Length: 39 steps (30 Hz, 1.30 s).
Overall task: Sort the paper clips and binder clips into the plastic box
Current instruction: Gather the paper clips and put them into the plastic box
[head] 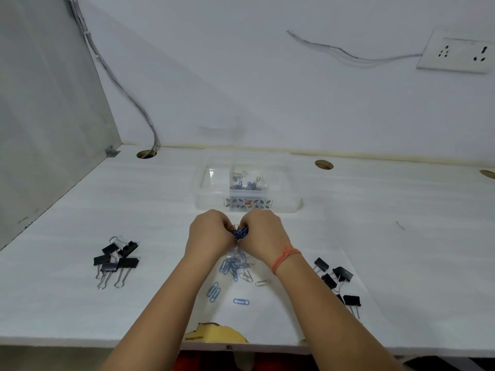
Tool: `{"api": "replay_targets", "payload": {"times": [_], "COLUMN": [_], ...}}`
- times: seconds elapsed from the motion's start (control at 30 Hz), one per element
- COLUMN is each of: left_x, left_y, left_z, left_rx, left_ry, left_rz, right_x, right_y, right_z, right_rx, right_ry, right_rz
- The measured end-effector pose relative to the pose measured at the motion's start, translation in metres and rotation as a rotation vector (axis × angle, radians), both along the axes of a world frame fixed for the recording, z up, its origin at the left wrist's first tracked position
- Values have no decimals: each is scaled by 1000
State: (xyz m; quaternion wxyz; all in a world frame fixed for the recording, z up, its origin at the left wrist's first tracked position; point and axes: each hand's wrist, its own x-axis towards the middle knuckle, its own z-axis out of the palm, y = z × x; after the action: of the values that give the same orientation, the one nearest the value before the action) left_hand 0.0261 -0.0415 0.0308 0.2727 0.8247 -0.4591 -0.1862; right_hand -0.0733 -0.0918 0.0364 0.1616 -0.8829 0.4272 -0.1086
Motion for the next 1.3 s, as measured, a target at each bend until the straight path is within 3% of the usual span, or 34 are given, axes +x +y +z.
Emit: {"api": "replay_targets", "payload": {"times": [0.17,0.37,0.43,0.57,0.63,0.83,0.9,0.97,1.07,1.13,1.23,1.3], "left_x": [10,38,46,58,60,56,47,37,30,30,23,18], "left_y": [-45,-126,-149,-173,-175,-145,-113,-76,-27,-12,5,21], "left_z": [47,88,79,49,42,44,39,24,-12,-35,-50,-50], "left_rx": [-127,-179,-131,166,186,-100,-233,-305,-181,-23,41,7], "left_ry": [-135,-83,-67,114,211,177,203,206,37,-76,-28,115], "left_rz": [-37,-22,-21,-140,-137,-17,25,53,66,38,-36,-40], "right_x": [10,40,49,60,59,36,20,7,2,7,8,-2], "right_y": [-42,-120,-142,-163,-168,-150,-126,-95,-47,-29,-11,0], "right_z": [48,86,81,57,46,42,41,26,-19,-46,-63,-65], "right_rx": [-112,-99,-5,305,347,179,198,190,218,195,216,230], "right_ry": [-73,-135,-103,88,68,-214,-379,-376,-152,-124,-215,-247], "right_rz": [-27,-108,-115,-62,-81,-193,-168,-80,72,111,117,132]}}
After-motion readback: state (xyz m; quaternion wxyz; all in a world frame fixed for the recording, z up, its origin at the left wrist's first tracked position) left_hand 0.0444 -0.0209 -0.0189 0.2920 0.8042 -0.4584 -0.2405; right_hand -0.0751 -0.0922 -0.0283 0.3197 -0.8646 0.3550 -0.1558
